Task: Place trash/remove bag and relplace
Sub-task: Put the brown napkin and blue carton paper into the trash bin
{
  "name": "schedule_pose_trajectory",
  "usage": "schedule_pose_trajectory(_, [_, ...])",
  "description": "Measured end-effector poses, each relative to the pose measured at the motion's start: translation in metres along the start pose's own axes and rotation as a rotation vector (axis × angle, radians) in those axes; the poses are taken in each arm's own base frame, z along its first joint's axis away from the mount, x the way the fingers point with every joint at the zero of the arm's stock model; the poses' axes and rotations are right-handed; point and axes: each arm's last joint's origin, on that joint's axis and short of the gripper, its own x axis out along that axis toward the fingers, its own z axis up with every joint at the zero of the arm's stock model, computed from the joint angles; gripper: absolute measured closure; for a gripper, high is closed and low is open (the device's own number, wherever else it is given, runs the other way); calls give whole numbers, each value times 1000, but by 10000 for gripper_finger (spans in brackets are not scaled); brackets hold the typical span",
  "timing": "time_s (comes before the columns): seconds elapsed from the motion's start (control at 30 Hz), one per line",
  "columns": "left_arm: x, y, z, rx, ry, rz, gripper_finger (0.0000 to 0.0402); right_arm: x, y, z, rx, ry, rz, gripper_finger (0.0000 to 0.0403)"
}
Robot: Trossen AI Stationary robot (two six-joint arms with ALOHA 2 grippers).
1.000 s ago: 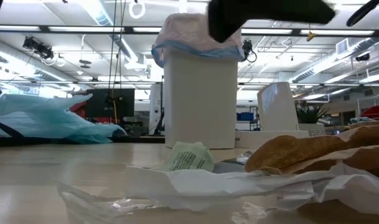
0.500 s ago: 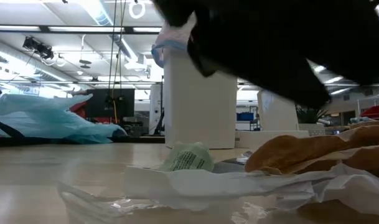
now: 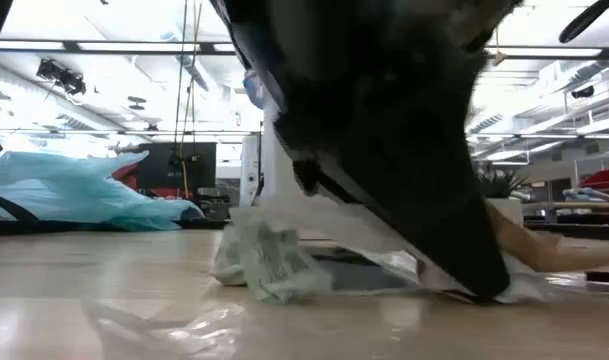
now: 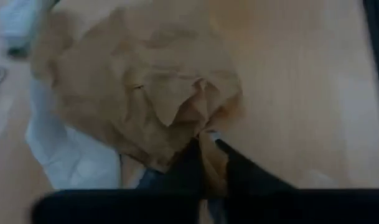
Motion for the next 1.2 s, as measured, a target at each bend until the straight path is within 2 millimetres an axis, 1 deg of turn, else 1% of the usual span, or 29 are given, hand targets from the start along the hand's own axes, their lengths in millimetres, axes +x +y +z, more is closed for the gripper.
schedule_pose_trajectory(0.03, [-4,0,3,0,4,-15,382,0,0,0,0,0,0,292])
schedule_pose_trajectory(0.1, [-17,-1,12,7,9,-38,387,0,0,0,0,-1,1,292])
schedule_pose_trajectory(0.2, [-43,-2,28,65,22,-58,392,0,0,0,0,-1,1,292])
schedule_pose_trajectory(0.33, [-81,2,48,132,74,-37,396,0,0,0,0,-2,0,292])
schedule_pose_trajectory(0.43, [-112,7,66,152,72,-30,397,0,0,0,-5,-2,-2,292])
schedule_pose_trajectory(0.57, [-144,18,90,167,54,19,397,0,0,0,-10,-2,-3,292])
schedule_pose_trajectory(0.73, [-189,32,119,207,-39,106,397,0,0,0,-10,-9,-2,292])
schedule_pose_trajectory(0.83, [-211,48,129,222,-111,146,397,0,0,0,-10,-10,-2,292])
schedule_pose_trajectory(0.87, [-217,55,130,223,-114,171,397,0,0,0,-10,-10,-1,292])
schedule_pose_trajectory(1.1, [-281,104,141,149,-224,304,396,0,0,1,-12,-22,1,292])
schedule_pose_trajectory(1.2, [-303,124,145,135,-279,383,396,0,0,1,-15,-31,2,292])
